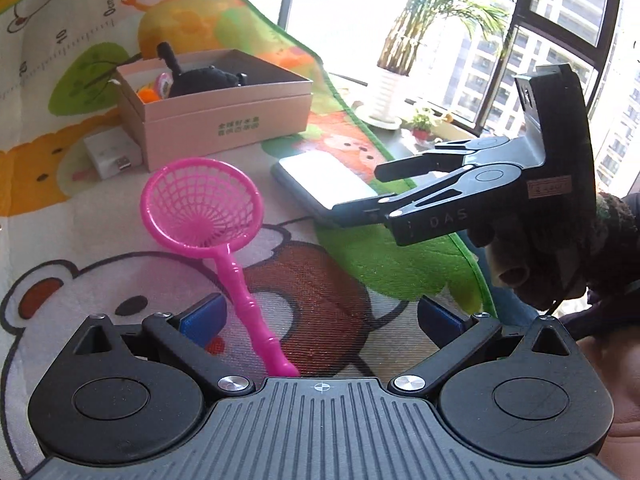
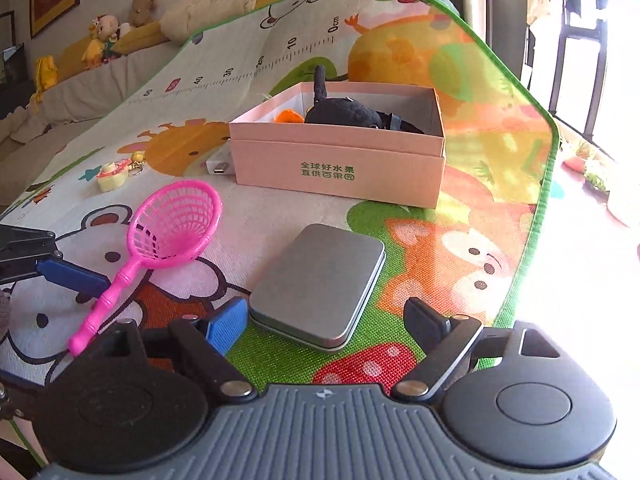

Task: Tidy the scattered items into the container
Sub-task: 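Grasp the silver tin with the right tool while the left grasps the pink net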

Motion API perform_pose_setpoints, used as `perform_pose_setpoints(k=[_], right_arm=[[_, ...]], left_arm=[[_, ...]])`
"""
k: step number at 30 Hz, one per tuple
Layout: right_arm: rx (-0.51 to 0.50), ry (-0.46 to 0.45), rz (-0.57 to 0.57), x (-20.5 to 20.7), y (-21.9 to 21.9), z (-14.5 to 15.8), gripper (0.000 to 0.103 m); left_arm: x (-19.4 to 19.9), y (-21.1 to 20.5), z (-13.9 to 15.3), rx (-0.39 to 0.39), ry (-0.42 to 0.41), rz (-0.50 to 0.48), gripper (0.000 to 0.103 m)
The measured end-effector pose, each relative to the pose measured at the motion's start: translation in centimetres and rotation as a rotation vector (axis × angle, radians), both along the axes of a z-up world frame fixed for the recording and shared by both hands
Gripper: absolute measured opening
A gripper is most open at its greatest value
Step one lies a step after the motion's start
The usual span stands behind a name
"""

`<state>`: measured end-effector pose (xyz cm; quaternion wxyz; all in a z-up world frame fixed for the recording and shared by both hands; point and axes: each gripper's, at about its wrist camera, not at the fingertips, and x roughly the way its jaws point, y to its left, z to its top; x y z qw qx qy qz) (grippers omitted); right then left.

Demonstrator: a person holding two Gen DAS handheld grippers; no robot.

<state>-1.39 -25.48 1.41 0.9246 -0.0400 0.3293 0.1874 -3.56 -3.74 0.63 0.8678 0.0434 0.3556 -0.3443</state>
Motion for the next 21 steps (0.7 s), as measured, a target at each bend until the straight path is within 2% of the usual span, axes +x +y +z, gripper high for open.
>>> perform_pose_setpoints(k=[4,7,11,17,18,20,21], right_arm=[[-0.005,-0.003,-0.024,0.9,1.1,-0.5,0.086],[-0.045,-0.02,-0.026,0.8,1.8,-0.9,0.072],[-0.074,-0.036,-0.016,-0.5,1.5,-0.7,0.067],[-0.092,-0.033,0.002,-3.1,0.4,-0.3,0.068],[-0.095,-0.04,0.002,-3.4,0.4,-0.2,0.069],[-0.083,-0.054,-0.005,-3.3,0.3,-0.1,0.082],[-0.071,-0.056,-0.014,-3.0,0.2,0.0,0.083]], left_arm=[[0.5,-0.3,0.5,0.067,-0.038,0.089,0.103],[1.7,-0.5,0.9,0.099,-0.066,0.195,0.103],[3.4,-1.4,1.1,0.114,-0.092,0.296,0.103],[6.2,-3.1,0.0,0.193,-0.107,0.379,0.103],[6.5,-3.2,-0.1,0.199,-0.11,0.388,0.103],[6.9,-3.2,-0.3,0.205,-0.116,0.388,0.103],[6.9,-3.1,-0.4,0.205,-0.116,0.38,0.103]])
